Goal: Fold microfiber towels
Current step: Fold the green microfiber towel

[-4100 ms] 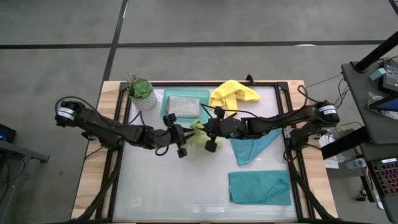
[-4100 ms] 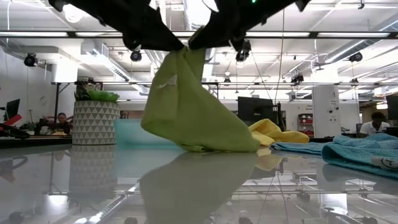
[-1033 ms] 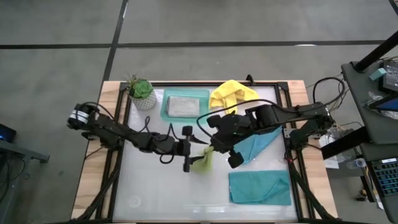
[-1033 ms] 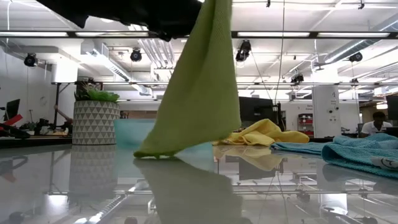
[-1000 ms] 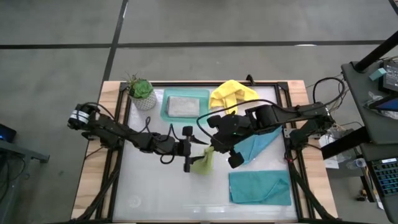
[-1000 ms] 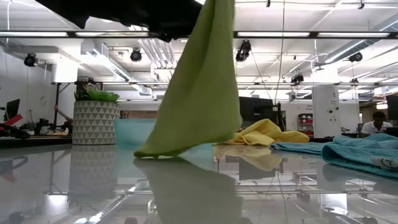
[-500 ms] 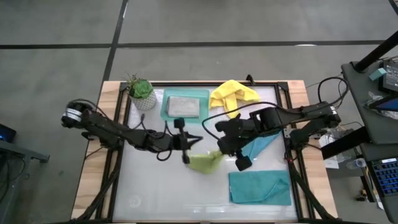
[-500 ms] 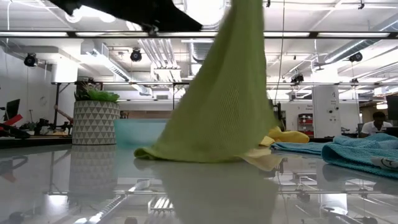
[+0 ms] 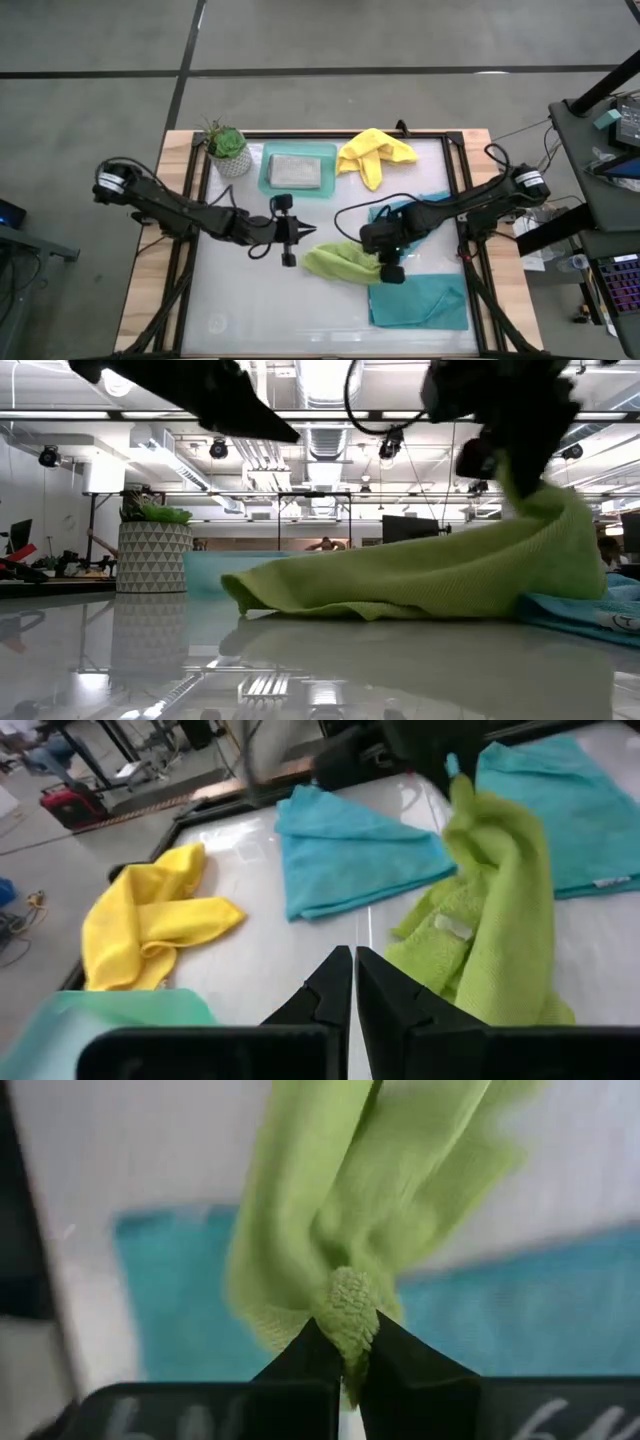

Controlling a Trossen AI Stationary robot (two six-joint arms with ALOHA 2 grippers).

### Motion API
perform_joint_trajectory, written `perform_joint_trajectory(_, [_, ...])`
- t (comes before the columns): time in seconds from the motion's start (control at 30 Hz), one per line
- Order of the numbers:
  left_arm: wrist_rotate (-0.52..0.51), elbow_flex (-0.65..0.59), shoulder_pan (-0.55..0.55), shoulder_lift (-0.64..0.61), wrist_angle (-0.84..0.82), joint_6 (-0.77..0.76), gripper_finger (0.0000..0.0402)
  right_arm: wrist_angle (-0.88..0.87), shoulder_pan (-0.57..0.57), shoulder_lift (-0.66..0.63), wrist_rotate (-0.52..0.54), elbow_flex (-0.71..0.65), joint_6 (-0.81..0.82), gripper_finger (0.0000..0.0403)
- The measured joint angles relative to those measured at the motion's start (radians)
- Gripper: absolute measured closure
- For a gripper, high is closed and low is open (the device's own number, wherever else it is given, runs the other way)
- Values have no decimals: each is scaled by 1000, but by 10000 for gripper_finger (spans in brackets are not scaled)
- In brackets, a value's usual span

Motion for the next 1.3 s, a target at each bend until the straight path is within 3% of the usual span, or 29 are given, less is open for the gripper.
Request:
perform_joint_trajectory(0.17, [11,9,3,60,75,-2,398,253,-14,-29,24,-50,-107,394])
perform_joint_trajectory(0.37, [163,8,60,101,91,-110,386,261,-13,-72,6,-76,-131,394])
perform_joint_trajectory(0.5, [181,9,83,175,193,-125,340,261,-6,-89,-69,-124,-76,394])
perform_joint_trajectory(0.7, [258,47,117,346,423,-124,247,292,3,-102,-74,-214,19,394])
perform_joint_trajectory(0.87, [389,123,138,470,441,-130,204,342,3,-102,-59,-248,43,394])
perform_joint_trajectory(1.17, [629,236,167,617,331,-271,221,400,0,-102,-58,-237,0,394])
perform_joint_trajectory(1.3, [637,247,168,631,257,-286,253,403,0,-102,-58,-234,-1,394])
